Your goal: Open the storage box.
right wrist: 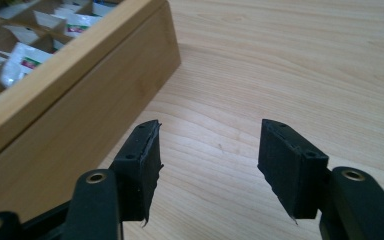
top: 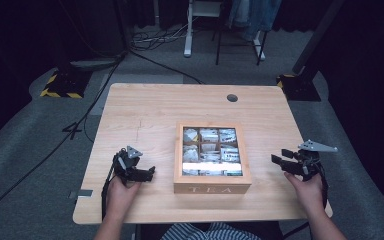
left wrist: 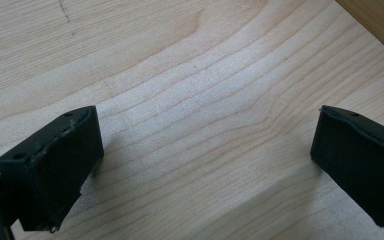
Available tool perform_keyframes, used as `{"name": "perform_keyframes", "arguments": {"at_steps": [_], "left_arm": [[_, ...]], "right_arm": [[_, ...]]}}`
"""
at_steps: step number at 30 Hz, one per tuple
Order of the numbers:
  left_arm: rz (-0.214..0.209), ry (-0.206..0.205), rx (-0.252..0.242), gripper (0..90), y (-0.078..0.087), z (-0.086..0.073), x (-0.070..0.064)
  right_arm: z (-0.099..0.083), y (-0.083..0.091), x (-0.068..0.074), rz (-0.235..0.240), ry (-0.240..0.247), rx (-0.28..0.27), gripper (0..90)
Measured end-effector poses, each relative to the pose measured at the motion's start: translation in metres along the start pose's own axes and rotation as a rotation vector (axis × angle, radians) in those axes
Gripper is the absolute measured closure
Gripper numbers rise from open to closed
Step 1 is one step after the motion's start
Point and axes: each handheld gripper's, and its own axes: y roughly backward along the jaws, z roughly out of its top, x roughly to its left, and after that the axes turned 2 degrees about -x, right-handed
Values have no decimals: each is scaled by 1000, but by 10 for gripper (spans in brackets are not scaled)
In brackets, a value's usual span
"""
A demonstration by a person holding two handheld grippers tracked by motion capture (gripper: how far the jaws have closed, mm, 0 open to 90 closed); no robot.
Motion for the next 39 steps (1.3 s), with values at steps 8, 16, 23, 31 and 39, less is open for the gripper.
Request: {"name": "perform_keyframes", "arguments": {"at_steps": [8,16,23,31,39], "left_arm": [[0,0,0,8,0,0,0],[0,1,0,8,0,0,0],[1,-3,-1,8,0,1,0],[2,-3,0,8,0,1,0],[2,-5,2,8,0,1,0]], "right_arm": [[10,8,21,36,50,-8,409],[14,8,34,150,25,16,402],[18,10,54,221,58,46,383],[24,12,78,304,122,104,342],[25,11,93,319,166,137,320]]}}
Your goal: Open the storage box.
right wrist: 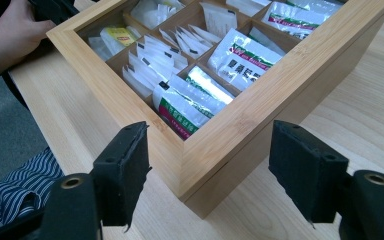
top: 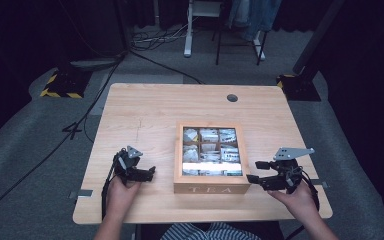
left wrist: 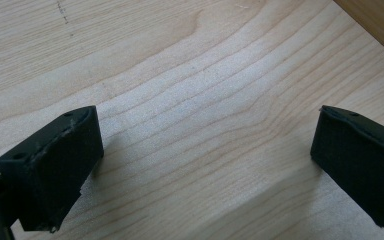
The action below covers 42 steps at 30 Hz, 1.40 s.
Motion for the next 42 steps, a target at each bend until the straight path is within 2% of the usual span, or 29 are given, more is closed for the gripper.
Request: {"name": "perform_keyframes", "arguments": {"at_steps": [8,9,10,11,14,18,20,21,23,27,34,42], "left_arm": [[0,2,-1,9,0,0,0],[0,3,-2,8,0,0,0],[0,3,-2,8,0,0,0],[0,2,-1,8,0,0,0],[0,3,-2,8,0,0,0],[0,2,-1,9,0,0,0],[0,2,-1,8,0,0,0],[0,3,-1,8,0,0,0],[0,3,-1,9,0,0,0],[0,2,-1,8,0,0,0],[0,0,0,8,0,0,0],[0,3,-1,8,0,0,0]], "right_arm": [[0,-6,6,10,7,61,281],[-1,-9,8,4,12,93,279],[-1,-9,8,4,12,93,279],[-1,-13,8,-5,14,122,284],[-2,-16,9,-3,15,139,291],[-5,-24,11,7,30,192,311],[-5,-25,12,5,35,202,311],[-6,-29,14,-21,58,223,318],[-7,-31,14,-21,71,238,343],[-7,-32,15,-39,82,252,395],[-9,-33,15,-44,79,294,482],[-8,-30,16,-43,72,304,533]]}}
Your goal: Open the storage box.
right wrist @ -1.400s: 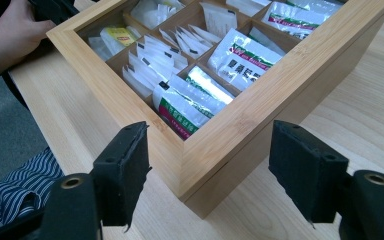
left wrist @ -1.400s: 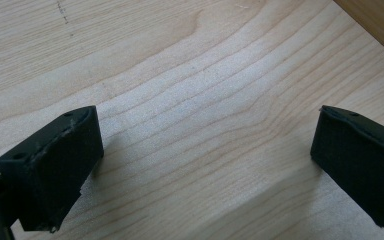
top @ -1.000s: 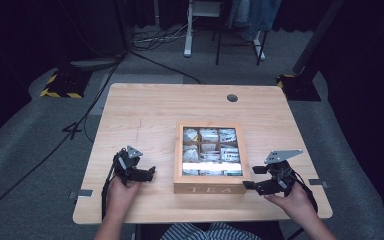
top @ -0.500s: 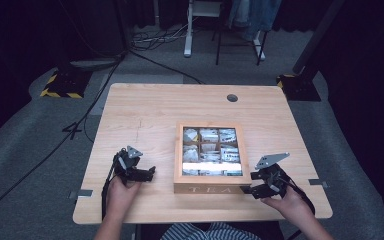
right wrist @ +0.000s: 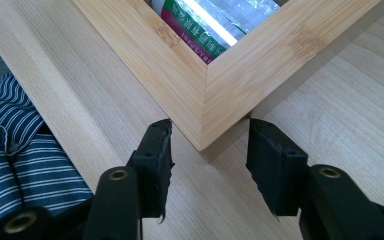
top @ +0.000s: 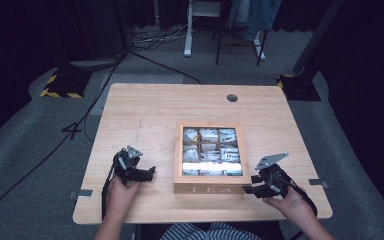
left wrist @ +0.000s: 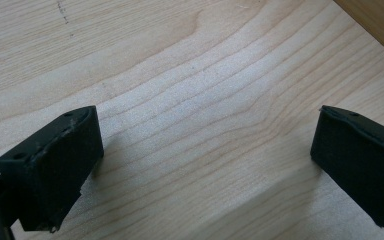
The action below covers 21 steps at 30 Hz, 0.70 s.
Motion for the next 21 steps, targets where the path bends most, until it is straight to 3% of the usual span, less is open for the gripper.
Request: {"name": "perform_keyframes", "arguments": {"at_steps": [10,15,21], "left_arm": [[-1,-3,1,8,0,0,0],[0,-1,1,8,0,0,0],[0,0,0,8,0,0,0]], "right_arm": [[1,6,5,-25,15,9,591],[2,13,6,-29,16,-14,645],[3,14,8,-37,23,-11,648]]}}
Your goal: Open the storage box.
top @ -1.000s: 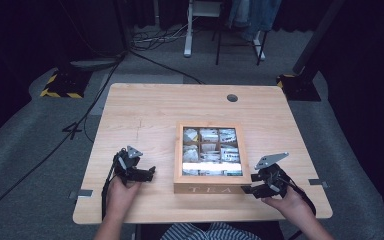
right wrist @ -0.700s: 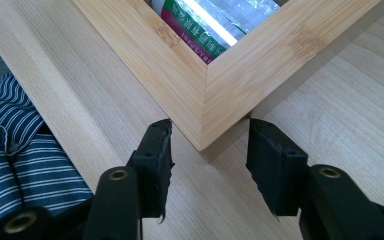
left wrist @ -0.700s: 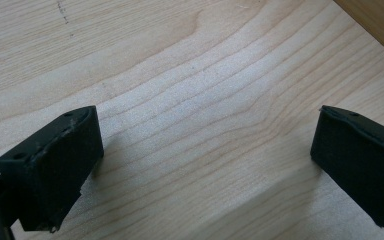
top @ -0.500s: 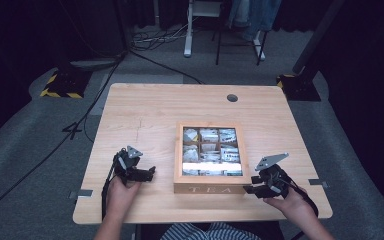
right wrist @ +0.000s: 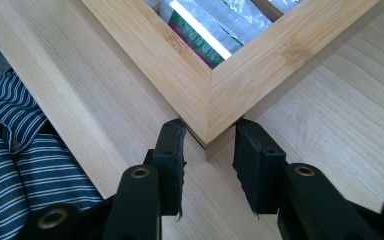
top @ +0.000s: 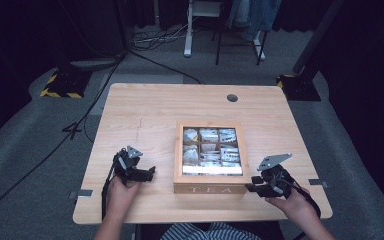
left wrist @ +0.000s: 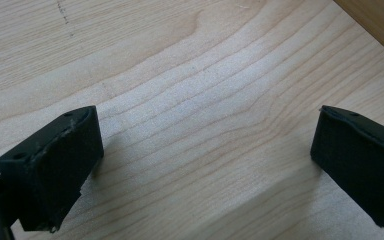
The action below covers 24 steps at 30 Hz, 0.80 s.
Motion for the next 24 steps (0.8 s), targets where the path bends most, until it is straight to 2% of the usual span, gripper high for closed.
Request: {"name": "perform_keyframes", "arguments": {"at_steps": [9,24], "left_arm": [[-1,-3,1,8,0,0,0],[-2,4,-1,10,0,-1,-1]], "right_arm": [[1,6,0,-6,-1,-28,655],[2,22,-2,18,-22,-88,701]]}}
